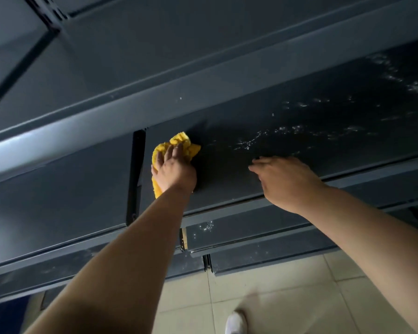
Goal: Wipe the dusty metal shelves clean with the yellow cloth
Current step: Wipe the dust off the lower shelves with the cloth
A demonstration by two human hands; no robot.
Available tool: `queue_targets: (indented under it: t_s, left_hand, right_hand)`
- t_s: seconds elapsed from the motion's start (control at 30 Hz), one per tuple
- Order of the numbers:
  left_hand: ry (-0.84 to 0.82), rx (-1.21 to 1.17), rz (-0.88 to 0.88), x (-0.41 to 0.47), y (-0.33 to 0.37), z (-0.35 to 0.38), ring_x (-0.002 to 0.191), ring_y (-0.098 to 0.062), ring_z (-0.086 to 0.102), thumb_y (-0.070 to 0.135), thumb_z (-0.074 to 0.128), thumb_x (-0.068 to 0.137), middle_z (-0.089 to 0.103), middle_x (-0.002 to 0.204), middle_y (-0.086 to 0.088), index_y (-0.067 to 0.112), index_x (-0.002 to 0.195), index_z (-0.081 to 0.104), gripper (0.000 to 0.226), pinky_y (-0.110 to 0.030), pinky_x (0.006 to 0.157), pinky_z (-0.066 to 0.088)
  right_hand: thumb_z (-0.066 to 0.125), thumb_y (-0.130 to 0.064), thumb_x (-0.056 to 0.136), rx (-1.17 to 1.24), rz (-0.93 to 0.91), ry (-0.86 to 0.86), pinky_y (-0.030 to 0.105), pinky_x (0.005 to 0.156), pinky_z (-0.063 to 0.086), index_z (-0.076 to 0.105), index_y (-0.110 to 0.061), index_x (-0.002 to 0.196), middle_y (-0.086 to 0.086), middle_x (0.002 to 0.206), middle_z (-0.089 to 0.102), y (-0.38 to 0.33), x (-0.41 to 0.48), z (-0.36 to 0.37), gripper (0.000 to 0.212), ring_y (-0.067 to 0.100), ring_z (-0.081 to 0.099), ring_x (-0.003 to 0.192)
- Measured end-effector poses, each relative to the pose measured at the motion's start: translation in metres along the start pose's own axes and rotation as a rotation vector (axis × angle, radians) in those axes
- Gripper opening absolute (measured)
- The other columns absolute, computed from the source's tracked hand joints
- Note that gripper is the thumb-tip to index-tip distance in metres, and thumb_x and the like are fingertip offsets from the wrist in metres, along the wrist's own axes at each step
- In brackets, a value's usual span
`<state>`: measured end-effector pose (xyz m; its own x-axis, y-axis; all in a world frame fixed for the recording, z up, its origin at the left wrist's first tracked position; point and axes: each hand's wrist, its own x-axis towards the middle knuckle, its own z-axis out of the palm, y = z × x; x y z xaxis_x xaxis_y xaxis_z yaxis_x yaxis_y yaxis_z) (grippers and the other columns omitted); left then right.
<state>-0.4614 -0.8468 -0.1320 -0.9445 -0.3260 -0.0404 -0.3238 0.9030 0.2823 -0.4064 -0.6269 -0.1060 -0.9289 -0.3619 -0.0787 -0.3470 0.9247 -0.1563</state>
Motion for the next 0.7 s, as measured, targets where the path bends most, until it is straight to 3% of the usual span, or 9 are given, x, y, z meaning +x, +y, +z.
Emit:
queue_targets:
  t_s: [0.3, 0.5, 0.6, 0.7]
  left_hand:
    - [-0.094, -0.055, 0.259, -0.044, 0.109, 0.026, 0.148, -0.023, 0.006, 0.022, 0.041, 0.096, 0.028, 0.157, 0.003, 0.030, 0.149, 0.029, 0.055, -0.044, 0.119, 0.004]
    - [-0.140, -0.112, 0.415, -0.077, 0.139, 0.038, 0.147, -0.023, 0.012, 0.018, 0.042, 0.097, 0.034, 0.153, 0.001, 0.029, 0.145, 0.037, 0.050, -0.043, 0.120, 0.006]
    - [-0.183, -0.268, 0.435, -0.091, 0.137, 0.037, 0.138, -0.025, 0.031, 0.023, 0.040, 0.099, 0.048, 0.143, 0.000, 0.026, 0.136, 0.049, 0.038, -0.042, 0.116, 0.020]
    - [-0.355, -0.731, 0.243, -0.106, 0.137, 0.012, 0.112, -0.020, 0.057, 0.023, 0.045, 0.098, 0.064, 0.117, 0.002, 0.023, 0.125, 0.057, 0.029, -0.035, 0.097, 0.046]
  right_hand:
    - [0.045, -0.003, 0.091, 0.020, 0.118, 0.068, 0.035, 0.101, 0.041, 0.049, -0.026, 0.139, -0.005, 0.139, 0.053, 0.045, -0.038, -0.022, 0.053, 0.015, 0.050, 0.128]
    - [0.046, -0.004, 0.090, -0.033, 0.245, 0.036, 0.035, 0.094, 0.044, 0.048, -0.025, 0.140, -0.004, 0.136, 0.056, 0.078, -0.064, -0.031, 0.054, 0.019, 0.054, 0.121]
    - [0.047, -0.004, 0.088, -0.042, 0.258, 0.009, 0.035, 0.092, 0.044, 0.049, -0.024, 0.139, -0.003, 0.133, 0.057, 0.081, -0.072, -0.034, 0.054, 0.020, 0.054, 0.119]
    - [0.049, -0.003, 0.088, -0.038, 0.253, 0.007, 0.036, 0.096, 0.042, 0.048, -0.023, 0.140, -0.002, 0.135, 0.056, 0.079, -0.076, -0.039, 0.056, 0.020, 0.052, 0.123]
